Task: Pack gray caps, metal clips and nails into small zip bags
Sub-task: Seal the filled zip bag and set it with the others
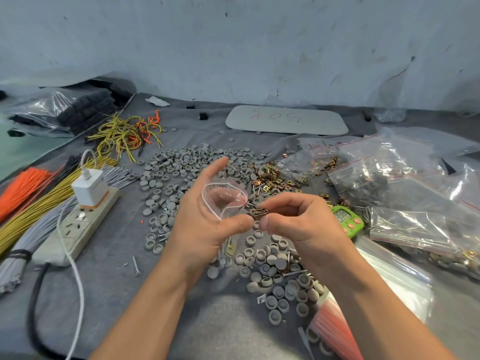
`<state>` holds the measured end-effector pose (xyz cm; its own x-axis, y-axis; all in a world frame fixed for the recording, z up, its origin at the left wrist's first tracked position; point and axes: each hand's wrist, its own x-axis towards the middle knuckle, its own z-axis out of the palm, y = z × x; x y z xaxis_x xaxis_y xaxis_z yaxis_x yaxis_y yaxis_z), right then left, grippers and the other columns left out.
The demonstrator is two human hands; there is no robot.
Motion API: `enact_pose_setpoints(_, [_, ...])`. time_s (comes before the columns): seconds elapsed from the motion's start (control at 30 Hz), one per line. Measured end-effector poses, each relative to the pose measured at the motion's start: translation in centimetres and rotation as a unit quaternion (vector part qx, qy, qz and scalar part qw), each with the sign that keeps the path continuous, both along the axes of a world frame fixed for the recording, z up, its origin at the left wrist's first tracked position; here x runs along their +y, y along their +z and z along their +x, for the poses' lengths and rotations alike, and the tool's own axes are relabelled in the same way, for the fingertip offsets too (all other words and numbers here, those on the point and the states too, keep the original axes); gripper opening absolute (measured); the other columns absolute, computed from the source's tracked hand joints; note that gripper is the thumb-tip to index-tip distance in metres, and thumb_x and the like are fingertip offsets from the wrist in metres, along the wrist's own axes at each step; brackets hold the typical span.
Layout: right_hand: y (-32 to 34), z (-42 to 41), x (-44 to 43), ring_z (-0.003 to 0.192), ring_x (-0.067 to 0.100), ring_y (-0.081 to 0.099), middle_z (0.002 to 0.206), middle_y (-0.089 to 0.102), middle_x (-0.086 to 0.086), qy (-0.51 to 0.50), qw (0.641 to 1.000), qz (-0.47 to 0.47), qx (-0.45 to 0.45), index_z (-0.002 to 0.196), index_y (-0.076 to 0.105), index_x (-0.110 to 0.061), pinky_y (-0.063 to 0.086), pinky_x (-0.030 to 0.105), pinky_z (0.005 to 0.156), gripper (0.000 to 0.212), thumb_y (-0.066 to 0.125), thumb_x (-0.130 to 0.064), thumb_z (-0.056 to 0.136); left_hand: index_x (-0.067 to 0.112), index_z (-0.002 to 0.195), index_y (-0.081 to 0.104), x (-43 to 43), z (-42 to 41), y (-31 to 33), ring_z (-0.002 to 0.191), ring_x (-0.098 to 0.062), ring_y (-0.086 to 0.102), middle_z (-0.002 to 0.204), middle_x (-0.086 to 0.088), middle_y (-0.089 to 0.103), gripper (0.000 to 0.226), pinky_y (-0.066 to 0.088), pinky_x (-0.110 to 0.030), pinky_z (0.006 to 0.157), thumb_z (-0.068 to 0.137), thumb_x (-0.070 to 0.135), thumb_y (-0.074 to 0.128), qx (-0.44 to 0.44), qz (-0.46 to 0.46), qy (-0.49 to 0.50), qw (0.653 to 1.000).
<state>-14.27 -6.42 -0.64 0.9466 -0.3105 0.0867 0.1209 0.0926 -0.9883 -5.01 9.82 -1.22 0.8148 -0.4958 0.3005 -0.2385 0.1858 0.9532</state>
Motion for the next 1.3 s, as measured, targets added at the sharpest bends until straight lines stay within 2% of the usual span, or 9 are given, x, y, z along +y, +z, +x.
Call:
enact_pose_setpoints(0.23, [1.1, -0.3, 0.6, 0.070, 0.017, 0.066, 0.077, 0.076, 0.009, -0.046, 0.996, -0.026, -0.065, 0.083, 0.084, -0.019, 0.056, 0.028, 0.069, 0.023, 0.084, -0.004, 0.065, 0.059, 0.149, 0.030, -0.7, -2.0, 0.3, 0.085, 0.004, 0.065, 0.106, 0.029, 0.061, 0.098, 0.050, -0.011, 0.067, 0.079, 0.017, 0.083, -0.215, 0.200, 0.125, 0.948])
enact_pose_setpoints(0.33, [1.7, -0.6, 1.1, 0.067, 0.009, 0.062, 0.077, 0.075, -0.002, -0.078, 0.986, -0.135, -0.064, 0.080, 0.084, -0.026, 0.049, 0.023, 0.062, 0.025, 0.083, -0.007, 0.064, 0.063, 0.149, 0.024, -1.5, -2.7, 0.4, 0.094, 0.002, 0.065, 0.109, 0.027, 0.063, 0.096, 0.053, -0.018, 0.078, 0.076, 0.035, 0.079, -0.209, 0.196, 0.117, 0.951])
enact_pose_setpoints(0.47, [1.8, -0.4, 1.4, 0.076, 0.004, 0.062, 0.086, 0.068, -0.015, -0.132, 0.940, -0.313, -0.021, 0.079, 0.081, -0.044, 0.042, 0.016, 0.062, 0.022, 0.082, -0.023, 0.070, 0.060, 0.150, 0.025, -1.6, -2.6, 0.1, 0.085, 0.001, 0.069, 0.102, 0.025, 0.066, 0.106, 0.052, -0.014, 0.071, 0.078, 0.012, 0.085, -0.200, 0.203, 0.077, 0.955])
enact_pose_setpoints(0.67, [1.7, -0.1, -0.2, 0.072, 0.008, 0.068, 0.080, 0.076, -0.012, -0.225, 0.958, -0.176, 0.002, 0.080, 0.082, -0.043, 0.055, 0.034, 0.062, 0.024, 0.079, -0.019, 0.083, 0.051, 0.148, 0.041, -0.9, -1.6, 0.1, 0.097, -0.006, 0.070, 0.103, 0.014, 0.069, 0.100, 0.052, -0.014, 0.084, 0.069, 0.009, 0.085, -0.100, 0.119, 0.060, 0.986])
enact_pose_setpoints(0.8, [0.3, 0.0, -3.3, 0.047, 0.003, 0.060, 0.070, 0.075, -0.014, -0.305, 0.888, -0.307, 0.156, 0.072, 0.080, -0.036, 0.048, 0.021, 0.046, 0.029, 0.071, -0.014, 0.088, 0.045, 0.145, 0.047, 0.1, -0.2, 0.5, 0.102, -0.008, 0.070, 0.102, 0.006, 0.072, 0.092, 0.053, -0.033, 0.097, 0.076, -0.004, 0.084, -0.019, 0.024, 0.117, 0.993])
enact_pose_setpoints(0.9, [-0.8, 0.2, -4.8, 0.095, 0.018, 0.066, 0.094, 0.078, -0.009, -0.286, 0.784, -0.482, 0.269, 0.082, 0.080, -0.036, 0.048, 0.035, 0.093, 0.020, 0.071, -0.019, 0.086, 0.046, 0.145, 0.044, 0.8, 0.4, 0.8, 0.101, -0.005, 0.066, 0.102, 0.009, 0.068, 0.090, 0.050, -0.013, 0.089, 0.078, -0.001, 0.083, -0.140, 0.033, 0.239, 0.960])
enact_pose_setpoints(0.97, [-1.1, 0.3, -5.0, 0.109, 0.023, 0.056, 0.101, 0.075, -0.009, -0.269, 0.736, -0.544, 0.299, 0.087, 0.080, -0.039, 0.035, 0.039, 0.097, 0.012, 0.073, -0.029, 0.086, 0.053, 0.147, 0.035, 0.8, 0.4, 0.7, 0.098, -0.002, 0.064, 0.103, 0.017, 0.065, 0.099, 0.052, -0.017, 0.085, 0.077, 0.001, 0.083, -0.208, 0.105, 0.273, 0.933])
enact_pose_setpoints(1.07, [-1.8, 0.7, -5.1, 0.107, 0.023, 0.053, 0.102, 0.068, -0.010, -0.251, 0.703, -0.598, 0.292, 0.088, 0.080, -0.039, 0.031, 0.042, 0.096, 0.008, 0.074, -0.042, 0.086, 0.057, 0.149, 0.021, -0.1, 0.3, -0.1, 0.100, -0.014, 0.063, 0.110, 0.016, 0.061, 0.109, 0.056, -0.043, 0.086, 0.077, 0.004, 0.083, -0.190, 0.276, 0.251, 0.908])
enact_pose_setpoints(1.3, [-2.7, 1.5, -4.0, 0.108, 0.020, 0.049, 0.105, 0.059, -0.011, -0.227, 0.690, -0.640, 0.250, 0.098, 0.079, -0.042, 0.021, 0.038, 0.093, 0.022, 0.078, -0.055, 0.080, 0.057, 0.150, 0.017, -1.2, -0.1, -1.2, 0.081, -0.012, 0.058, 0.097, 0.012, 0.059, 0.107, 0.041, -0.032, 0.069, 0.080, 0.002, 0.078, -0.149, 0.380, 0.206, 0.889])
